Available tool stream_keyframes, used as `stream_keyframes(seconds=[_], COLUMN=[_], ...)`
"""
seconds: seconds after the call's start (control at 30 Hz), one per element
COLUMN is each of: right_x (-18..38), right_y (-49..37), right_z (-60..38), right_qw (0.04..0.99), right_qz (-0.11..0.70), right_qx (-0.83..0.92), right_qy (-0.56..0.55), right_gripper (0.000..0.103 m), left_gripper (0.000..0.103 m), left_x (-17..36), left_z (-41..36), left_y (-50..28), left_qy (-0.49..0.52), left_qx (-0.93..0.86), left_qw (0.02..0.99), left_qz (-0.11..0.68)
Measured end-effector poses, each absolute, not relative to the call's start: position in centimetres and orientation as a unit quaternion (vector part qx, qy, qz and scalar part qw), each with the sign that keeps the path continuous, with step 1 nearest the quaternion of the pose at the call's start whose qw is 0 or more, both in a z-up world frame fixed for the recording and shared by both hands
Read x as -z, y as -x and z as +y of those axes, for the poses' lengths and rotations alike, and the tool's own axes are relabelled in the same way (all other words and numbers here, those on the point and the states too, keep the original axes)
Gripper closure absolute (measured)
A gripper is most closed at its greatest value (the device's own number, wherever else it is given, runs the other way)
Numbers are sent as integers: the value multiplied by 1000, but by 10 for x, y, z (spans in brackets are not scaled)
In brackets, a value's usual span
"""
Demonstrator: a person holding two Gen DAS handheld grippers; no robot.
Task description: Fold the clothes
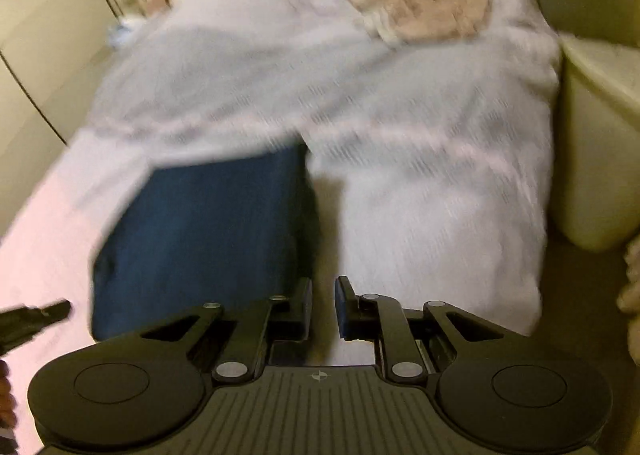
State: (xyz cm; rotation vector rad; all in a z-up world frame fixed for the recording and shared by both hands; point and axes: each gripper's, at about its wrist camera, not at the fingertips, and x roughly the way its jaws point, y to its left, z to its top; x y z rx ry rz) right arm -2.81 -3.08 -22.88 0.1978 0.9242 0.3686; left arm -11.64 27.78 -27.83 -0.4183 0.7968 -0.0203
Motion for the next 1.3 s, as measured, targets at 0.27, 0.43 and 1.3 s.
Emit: stream_keyframes(seconds=[0.27, 0.43, 1.3], right_x=[244, 270, 268], right_y=[-18, -40, -116], right_z=[-9, 10, 15], right_qw=[870, 869, 879], right_qz=[436, 450, 399], right_qx=[-190, -189, -215], right_qy=[-130, -79, -149], right_gripper=[87, 87, 95], left_gripper=[97, 101, 99], left_x=[317, 339, 324], left_z=[288, 311, 258], left_y=[67, 69, -4], left_qy=[253, 361, 255], left_qx=[32, 4, 15], left_qw=[879, 848, 892], left_qz=[402, 387, 374])
